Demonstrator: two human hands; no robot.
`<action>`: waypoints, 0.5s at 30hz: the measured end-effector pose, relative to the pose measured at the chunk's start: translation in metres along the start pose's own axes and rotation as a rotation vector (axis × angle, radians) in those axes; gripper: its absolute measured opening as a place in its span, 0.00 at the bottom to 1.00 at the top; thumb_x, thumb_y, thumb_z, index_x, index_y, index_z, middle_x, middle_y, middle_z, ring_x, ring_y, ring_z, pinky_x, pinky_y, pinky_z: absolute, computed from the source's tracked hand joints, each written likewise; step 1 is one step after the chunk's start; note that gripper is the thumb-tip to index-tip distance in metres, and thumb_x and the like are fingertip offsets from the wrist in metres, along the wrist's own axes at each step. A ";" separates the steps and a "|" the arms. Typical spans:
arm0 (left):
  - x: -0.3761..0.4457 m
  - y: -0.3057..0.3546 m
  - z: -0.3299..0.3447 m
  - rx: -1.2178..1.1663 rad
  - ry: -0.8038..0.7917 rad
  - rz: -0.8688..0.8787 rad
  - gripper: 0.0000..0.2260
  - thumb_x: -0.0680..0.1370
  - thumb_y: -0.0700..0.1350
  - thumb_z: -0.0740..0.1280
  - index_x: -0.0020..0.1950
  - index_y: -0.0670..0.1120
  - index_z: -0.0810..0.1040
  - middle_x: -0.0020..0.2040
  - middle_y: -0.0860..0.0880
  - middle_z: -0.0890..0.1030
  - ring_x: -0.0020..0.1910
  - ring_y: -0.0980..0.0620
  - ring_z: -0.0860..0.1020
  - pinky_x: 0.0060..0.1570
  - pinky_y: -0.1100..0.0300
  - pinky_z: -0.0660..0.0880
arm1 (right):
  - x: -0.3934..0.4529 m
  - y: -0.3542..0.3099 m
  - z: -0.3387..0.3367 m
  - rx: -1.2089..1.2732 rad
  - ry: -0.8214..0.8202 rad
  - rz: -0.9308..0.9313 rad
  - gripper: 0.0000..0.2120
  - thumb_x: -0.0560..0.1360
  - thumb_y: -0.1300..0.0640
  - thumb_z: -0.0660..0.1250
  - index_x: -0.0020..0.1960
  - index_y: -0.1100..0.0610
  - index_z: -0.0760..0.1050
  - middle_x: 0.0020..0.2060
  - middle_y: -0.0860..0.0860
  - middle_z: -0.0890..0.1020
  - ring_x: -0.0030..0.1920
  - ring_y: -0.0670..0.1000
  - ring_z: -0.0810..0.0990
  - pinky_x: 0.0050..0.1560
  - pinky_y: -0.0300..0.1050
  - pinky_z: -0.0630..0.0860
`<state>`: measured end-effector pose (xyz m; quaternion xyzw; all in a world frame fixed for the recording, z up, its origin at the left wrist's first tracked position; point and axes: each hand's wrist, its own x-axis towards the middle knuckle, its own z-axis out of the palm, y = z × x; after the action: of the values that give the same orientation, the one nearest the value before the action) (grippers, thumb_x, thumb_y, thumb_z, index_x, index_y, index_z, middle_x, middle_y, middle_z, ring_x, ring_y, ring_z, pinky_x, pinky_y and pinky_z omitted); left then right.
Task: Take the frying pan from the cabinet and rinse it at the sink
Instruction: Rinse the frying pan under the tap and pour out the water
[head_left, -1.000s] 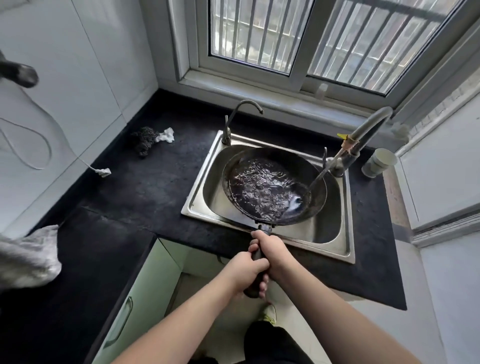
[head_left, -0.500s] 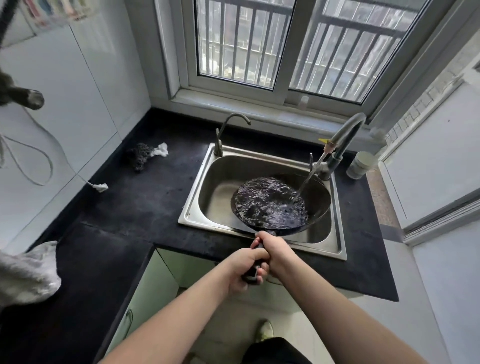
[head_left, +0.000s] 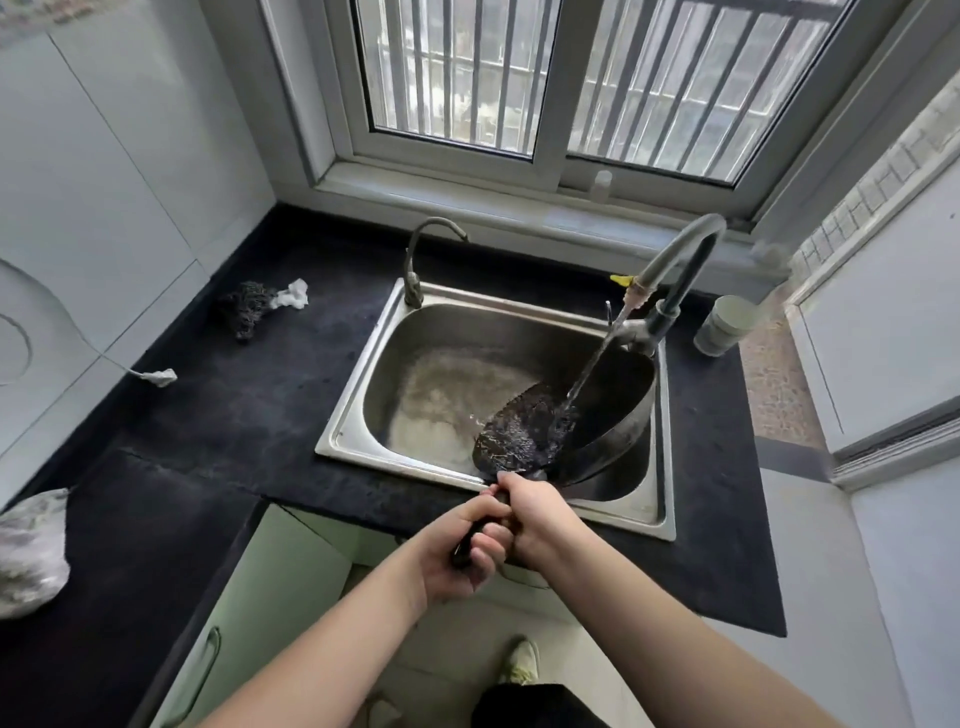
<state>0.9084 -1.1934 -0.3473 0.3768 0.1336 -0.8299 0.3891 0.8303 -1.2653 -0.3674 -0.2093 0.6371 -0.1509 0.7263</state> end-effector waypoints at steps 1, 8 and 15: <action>0.000 0.001 0.002 -0.003 0.007 0.000 0.10 0.71 0.43 0.65 0.30 0.44 0.70 0.22 0.52 0.68 0.15 0.60 0.66 0.12 0.70 0.63 | 0.002 -0.001 -0.001 0.007 -0.007 0.019 0.16 0.79 0.57 0.62 0.32 0.59 0.70 0.25 0.52 0.70 0.25 0.50 0.66 0.25 0.40 0.62; 0.001 0.015 0.034 0.176 0.214 0.053 0.12 0.79 0.41 0.61 0.36 0.45 0.69 0.24 0.51 0.69 0.16 0.60 0.67 0.13 0.71 0.63 | 0.007 -0.019 -0.010 0.059 -0.117 0.116 0.15 0.78 0.58 0.62 0.32 0.58 0.71 0.24 0.51 0.71 0.25 0.49 0.66 0.26 0.38 0.64; 0.002 0.020 0.044 0.474 0.370 0.171 0.06 0.79 0.37 0.60 0.45 0.48 0.67 0.27 0.48 0.69 0.18 0.58 0.68 0.16 0.69 0.64 | 0.006 -0.028 -0.010 0.179 -0.359 0.348 0.16 0.76 0.51 0.60 0.30 0.54 0.68 0.22 0.46 0.71 0.18 0.48 0.70 0.22 0.33 0.67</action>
<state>0.8991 -1.2304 -0.3178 0.6115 -0.0274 -0.7196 0.3278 0.8231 -1.2938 -0.3595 -0.0551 0.5086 -0.0400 0.8583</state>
